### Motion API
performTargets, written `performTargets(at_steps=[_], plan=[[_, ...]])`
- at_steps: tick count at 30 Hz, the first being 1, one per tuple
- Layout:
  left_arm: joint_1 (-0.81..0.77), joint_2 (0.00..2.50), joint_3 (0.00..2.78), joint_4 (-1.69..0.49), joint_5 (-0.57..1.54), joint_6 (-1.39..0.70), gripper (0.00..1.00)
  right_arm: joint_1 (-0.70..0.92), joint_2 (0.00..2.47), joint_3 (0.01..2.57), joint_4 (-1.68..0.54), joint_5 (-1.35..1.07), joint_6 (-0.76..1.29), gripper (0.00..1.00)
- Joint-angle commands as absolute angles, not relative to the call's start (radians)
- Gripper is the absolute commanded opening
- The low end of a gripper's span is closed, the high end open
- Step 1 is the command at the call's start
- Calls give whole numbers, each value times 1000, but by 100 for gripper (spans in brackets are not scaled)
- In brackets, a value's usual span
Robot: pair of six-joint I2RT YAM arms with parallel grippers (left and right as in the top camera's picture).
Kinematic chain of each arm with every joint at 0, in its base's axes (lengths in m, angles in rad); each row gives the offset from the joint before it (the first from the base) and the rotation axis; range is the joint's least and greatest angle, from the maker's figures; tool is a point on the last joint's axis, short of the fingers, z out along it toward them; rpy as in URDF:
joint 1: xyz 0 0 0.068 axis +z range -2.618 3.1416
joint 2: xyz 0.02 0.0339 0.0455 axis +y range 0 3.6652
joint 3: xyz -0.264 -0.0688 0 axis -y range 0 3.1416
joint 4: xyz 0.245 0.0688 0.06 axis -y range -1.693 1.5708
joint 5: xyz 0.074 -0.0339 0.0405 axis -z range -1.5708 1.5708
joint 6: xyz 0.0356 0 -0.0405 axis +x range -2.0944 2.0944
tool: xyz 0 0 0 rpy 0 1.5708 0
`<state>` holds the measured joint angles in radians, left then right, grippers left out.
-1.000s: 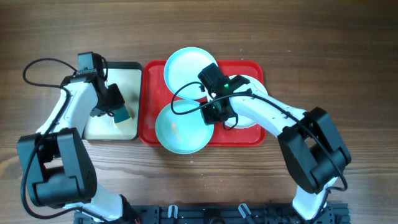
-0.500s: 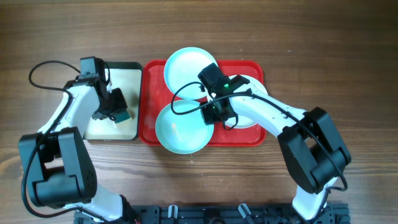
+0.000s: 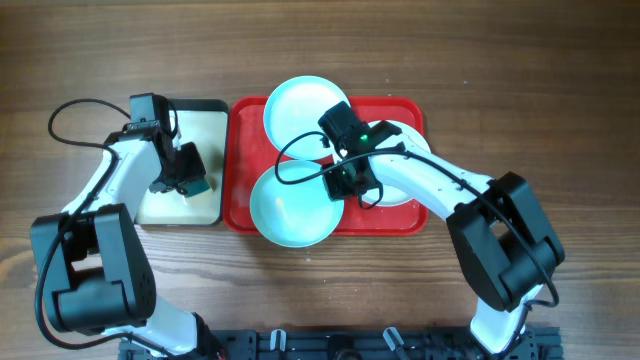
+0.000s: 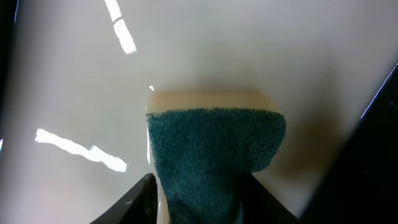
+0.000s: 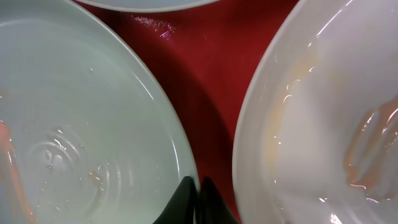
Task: Clean dirty plates on tray and stack at the side
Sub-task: 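Close the left gripper on the green sponge and lift it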
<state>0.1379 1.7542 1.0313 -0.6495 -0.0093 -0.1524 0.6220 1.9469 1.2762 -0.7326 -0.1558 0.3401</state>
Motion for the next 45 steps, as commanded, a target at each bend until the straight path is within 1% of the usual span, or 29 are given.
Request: performTargets(at_steps=[1, 6, 10, 22, 27, 45], plan=[[141, 1734, 1054, -657, -5, -134, 40, 622, 1960, 1294, -734, -152, 341, 6], [141, 1721, 1054, -662, -4, -134, 40, 622, 1960, 1294, -734, -152, 340, 6], [141, 1718, 1054, -662, -4, -134, 38, 622, 1960, 1294, -734, -152, 341, 7], [141, 1659, 1054, -662, 0, -133, 41, 622, 1960, 1294, -735, -152, 340, 7], [141, 1667, 1053, -662, 48, -74, 39, 622, 1960, 1294, -738, -152, 340, 7], [141, 1670, 1020, -654, 44, -75, 40, 622, 1960, 1294, -741, -152, 341, 7]])
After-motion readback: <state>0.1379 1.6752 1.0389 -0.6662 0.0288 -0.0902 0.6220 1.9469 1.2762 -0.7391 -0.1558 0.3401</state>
